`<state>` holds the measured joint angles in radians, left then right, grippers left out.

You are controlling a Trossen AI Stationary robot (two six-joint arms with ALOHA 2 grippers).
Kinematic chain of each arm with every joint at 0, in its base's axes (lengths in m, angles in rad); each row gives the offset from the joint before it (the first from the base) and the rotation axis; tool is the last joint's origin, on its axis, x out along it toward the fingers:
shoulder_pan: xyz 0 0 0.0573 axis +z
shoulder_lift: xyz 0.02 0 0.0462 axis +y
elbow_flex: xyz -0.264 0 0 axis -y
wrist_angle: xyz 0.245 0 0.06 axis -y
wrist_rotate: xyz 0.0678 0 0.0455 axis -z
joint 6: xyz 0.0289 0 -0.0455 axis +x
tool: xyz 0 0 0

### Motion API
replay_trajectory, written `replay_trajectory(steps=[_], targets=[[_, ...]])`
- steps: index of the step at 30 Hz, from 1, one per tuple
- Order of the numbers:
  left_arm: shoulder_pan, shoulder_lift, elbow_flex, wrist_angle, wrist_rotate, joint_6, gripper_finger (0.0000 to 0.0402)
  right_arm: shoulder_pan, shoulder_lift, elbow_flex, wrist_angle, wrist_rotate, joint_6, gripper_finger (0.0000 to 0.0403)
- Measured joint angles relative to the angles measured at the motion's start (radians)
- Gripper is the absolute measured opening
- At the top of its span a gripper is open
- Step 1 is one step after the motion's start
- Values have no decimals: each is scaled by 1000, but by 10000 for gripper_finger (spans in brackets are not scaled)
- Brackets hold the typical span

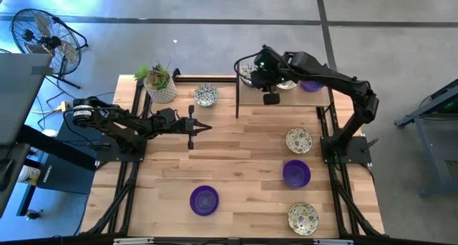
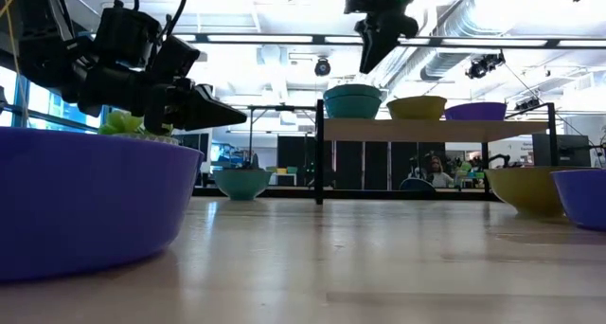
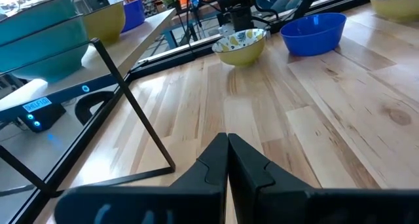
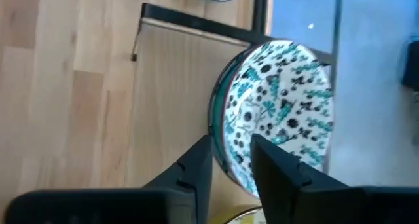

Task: Pick & Place Mini bowls
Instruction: Stack the bottom blue patterned bowl on the blue patterned bowl on the shelf

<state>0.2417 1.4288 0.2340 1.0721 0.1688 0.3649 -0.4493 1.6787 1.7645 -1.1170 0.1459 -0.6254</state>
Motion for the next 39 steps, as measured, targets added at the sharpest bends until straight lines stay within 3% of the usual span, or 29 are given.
replay_trajectory(steps=[10, 31, 36, 39], targets=[[0, 0, 0, 1, 0, 0, 1, -41, 14, 0, 7, -57, 16, 5], [0, 0, 0, 2, 0, -3, 1, -49, 32, -60, 93, -65, -3, 3], [0, 0, 0, -2, 3, -3, 1, -23, 4, -56, 71, -2, 9, 1], [0, 0, 0, -5, 5, -3, 1, -5, -39, -86, 84, -37, 37, 1]])
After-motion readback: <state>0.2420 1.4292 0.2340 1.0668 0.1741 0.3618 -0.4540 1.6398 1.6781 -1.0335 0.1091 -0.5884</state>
